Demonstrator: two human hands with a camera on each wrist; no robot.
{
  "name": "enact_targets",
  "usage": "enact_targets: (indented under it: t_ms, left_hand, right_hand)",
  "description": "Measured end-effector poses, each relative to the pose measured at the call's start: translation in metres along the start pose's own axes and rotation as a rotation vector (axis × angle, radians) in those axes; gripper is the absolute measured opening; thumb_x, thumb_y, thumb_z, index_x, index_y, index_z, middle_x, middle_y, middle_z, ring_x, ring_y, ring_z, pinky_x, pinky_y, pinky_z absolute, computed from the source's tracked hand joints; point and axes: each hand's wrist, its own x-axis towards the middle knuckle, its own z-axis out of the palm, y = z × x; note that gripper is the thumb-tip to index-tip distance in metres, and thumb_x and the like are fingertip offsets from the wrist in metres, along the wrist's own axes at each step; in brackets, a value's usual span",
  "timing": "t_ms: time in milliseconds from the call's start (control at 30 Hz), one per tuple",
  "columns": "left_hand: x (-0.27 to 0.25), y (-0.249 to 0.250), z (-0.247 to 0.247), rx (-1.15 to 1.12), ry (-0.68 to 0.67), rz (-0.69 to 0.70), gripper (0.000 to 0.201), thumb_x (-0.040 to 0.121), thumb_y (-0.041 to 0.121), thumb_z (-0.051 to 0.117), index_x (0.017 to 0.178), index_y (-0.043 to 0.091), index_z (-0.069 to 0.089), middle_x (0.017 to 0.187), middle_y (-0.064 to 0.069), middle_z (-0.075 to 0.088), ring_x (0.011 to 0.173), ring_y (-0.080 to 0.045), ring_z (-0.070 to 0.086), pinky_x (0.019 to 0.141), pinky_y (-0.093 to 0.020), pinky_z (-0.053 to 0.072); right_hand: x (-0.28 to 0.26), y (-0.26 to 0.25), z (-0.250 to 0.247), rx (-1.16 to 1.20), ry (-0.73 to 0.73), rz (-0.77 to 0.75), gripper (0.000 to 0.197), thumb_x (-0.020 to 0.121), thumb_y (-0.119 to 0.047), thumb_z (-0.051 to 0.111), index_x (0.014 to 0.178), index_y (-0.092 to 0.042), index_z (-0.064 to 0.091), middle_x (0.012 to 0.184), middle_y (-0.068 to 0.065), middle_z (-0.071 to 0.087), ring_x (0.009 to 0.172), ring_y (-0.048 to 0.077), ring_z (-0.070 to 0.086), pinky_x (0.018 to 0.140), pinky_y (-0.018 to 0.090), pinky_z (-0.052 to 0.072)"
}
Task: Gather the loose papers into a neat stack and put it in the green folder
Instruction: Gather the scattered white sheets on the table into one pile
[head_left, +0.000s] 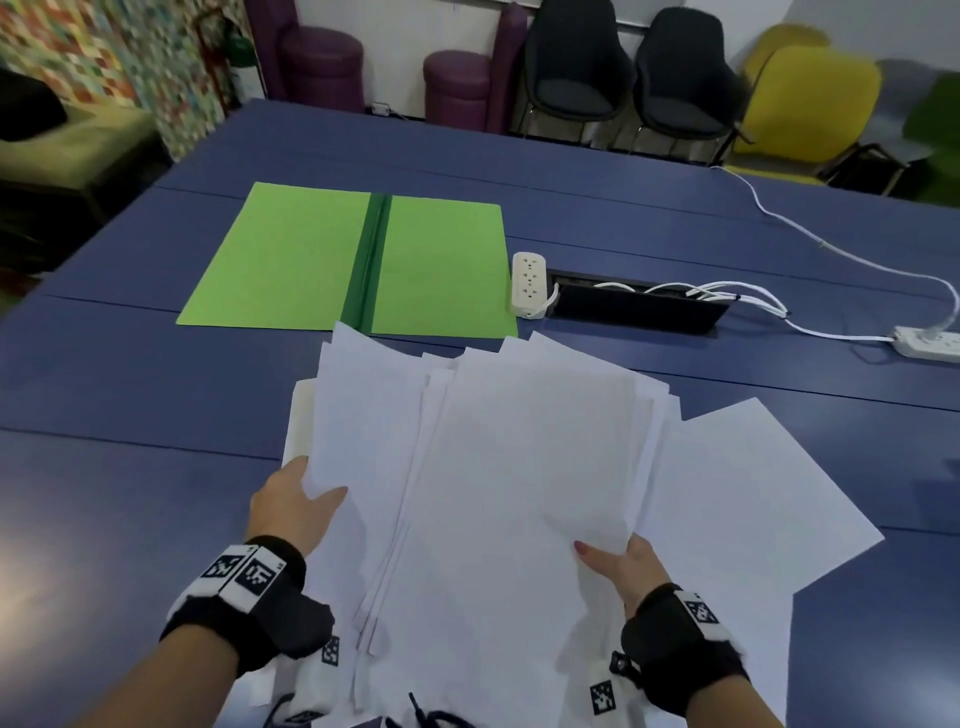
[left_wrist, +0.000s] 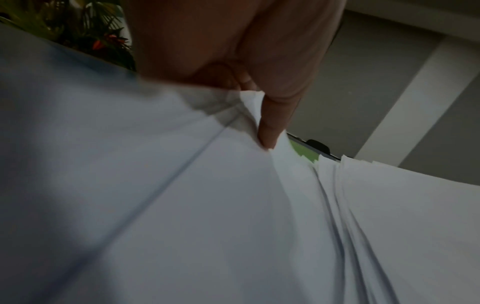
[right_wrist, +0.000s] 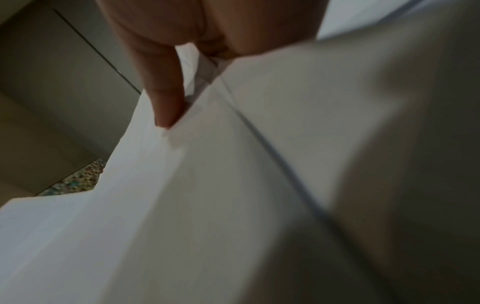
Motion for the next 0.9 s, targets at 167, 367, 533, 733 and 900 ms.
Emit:
enact_targets:
  t_ms: [167, 367, 533, 733, 900]
  left_hand:
    - [-0.004, 0.011, -0.003, 0.025, 0.02, 0.116, 0.031, 0.088, 0.009, 0.053, 0.119, 0.006, 0.055, 0.108, -0.013, 0.064, 0.096, -0.031, 0.054, 0.086, -0.033, 0.044]
    - [-0.008, 0.054, -0.041, 0.059, 0.24, 0.371, 0.032, 0.09, 0.005, 0.047, 0.117, 0.014, 0.061, 0.085, -0.016, 0.07, 0.081, -0.036, 0.059, 0.077, -0.037, 0.046]
    - [-0.033, 0.101, -0.068, 0.111, 0.332, 0.662, 0.034, 0.089, 0.005, 0.048, 0.119, 0.016, 0.06, 0.073, -0.019, 0.069, 0.067, -0.041, 0.059, 0.062, -0.032, 0.039]
    - [-0.067, 0.146, -0.077, -0.119, 0.144, 0.808, 0.029, 0.089, 0.01, 0.052, 0.108, 0.027, 0.066, 0.084, 0.025, 0.07, 0.078, 0.005, 0.06, 0.062, -0.003, 0.041]
    - [-0.076, 0.154, -0.086, -0.215, 0.109, 0.824, 0.03, 0.086, 0.012, 0.053, 0.095, 0.039, 0.062, 0.081, 0.042, 0.063, 0.074, 0.014, 0.059, 0.064, -0.002, 0.041]
  right_hand:
    - [0.001, 0.002, 0.001, -0.036, 0.022, 0.008, 0.014, 0.076, 0.001, 0.07, 0.078, -0.013, 0.065, 0.081, 0.011, 0.07, 0.084, 0.033, 0.065, 0.087, 0.045, 0.051]
    - [0.003, 0.001, 0.003, -0.011, 0.032, 0.019, 0.017, 0.072, -0.001, 0.074, 0.078, -0.012, 0.063, 0.078, 0.008, 0.069, 0.087, 0.034, 0.064, 0.087, 0.044, 0.05]
    - [0.001, -0.001, 0.004, -0.024, 0.021, 0.017, 0.021, 0.066, -0.005, 0.078, 0.078, -0.014, 0.063, 0.076, 0.005, 0.069, 0.087, 0.033, 0.064, 0.087, 0.043, 0.05]
    - [-0.002, -0.002, 0.004, -0.073, 0.047, 0.013, 0.016, 0.075, 0.001, 0.071, 0.078, -0.012, 0.063, 0.082, 0.009, 0.068, 0.095, 0.038, 0.064, 0.092, 0.046, 0.05]
    - [-0.003, -0.004, 0.005, -0.084, 0.057, 0.018, 0.014, 0.075, -0.002, 0.072, 0.083, -0.009, 0.063, 0.087, 0.014, 0.069, 0.093, 0.034, 0.064, 0.091, 0.042, 0.05]
